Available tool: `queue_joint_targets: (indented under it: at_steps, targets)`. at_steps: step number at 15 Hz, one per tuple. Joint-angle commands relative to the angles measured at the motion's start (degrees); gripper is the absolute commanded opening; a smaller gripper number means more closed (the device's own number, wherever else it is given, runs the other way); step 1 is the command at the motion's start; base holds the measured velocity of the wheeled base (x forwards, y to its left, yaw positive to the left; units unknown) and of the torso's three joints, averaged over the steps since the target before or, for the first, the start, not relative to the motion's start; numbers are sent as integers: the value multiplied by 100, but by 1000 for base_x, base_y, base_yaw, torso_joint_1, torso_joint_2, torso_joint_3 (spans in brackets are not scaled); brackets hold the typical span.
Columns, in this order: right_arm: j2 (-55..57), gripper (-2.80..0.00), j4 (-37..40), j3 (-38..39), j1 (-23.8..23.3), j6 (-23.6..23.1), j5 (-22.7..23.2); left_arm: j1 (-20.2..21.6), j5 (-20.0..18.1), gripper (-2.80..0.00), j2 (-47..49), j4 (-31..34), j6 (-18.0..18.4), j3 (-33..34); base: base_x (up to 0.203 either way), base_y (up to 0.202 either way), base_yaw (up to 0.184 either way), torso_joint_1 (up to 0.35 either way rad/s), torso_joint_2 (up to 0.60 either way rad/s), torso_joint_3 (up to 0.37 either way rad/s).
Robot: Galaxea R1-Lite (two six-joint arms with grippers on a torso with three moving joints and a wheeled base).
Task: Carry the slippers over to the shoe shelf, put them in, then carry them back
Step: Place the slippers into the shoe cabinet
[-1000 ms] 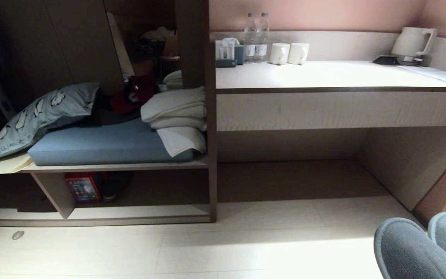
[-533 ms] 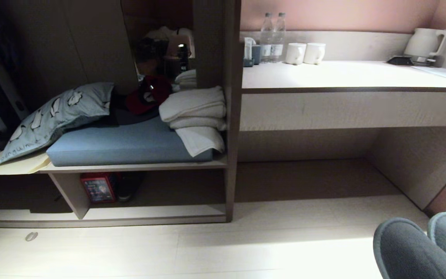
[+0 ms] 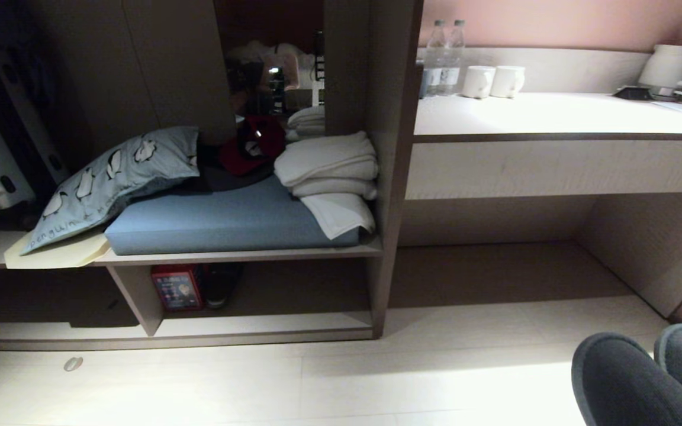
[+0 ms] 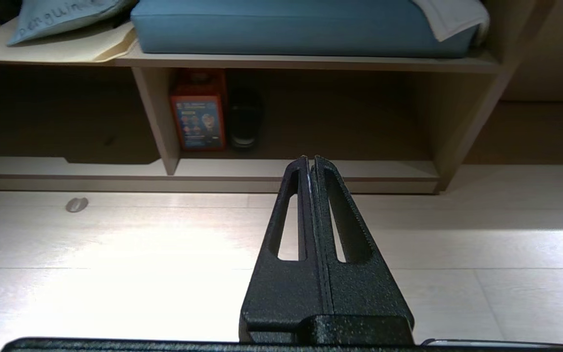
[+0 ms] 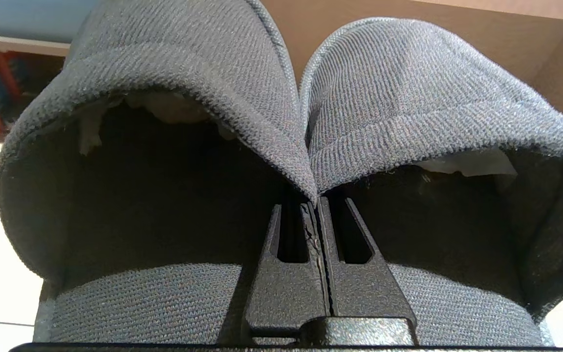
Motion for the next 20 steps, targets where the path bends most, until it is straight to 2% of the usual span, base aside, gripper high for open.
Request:
queue_joint_targets:
  at_steps: [1,20]
  targets:
    - [-1,-280,-2,0,2,-6,5,0,2,-280,5,-4,-3,0,0,198,-4,2,1,4]
    - [-1,-280,-2,0,2,-6,5,0,2,-280,5,-4,-3,0,0,195,-1,3,2,4]
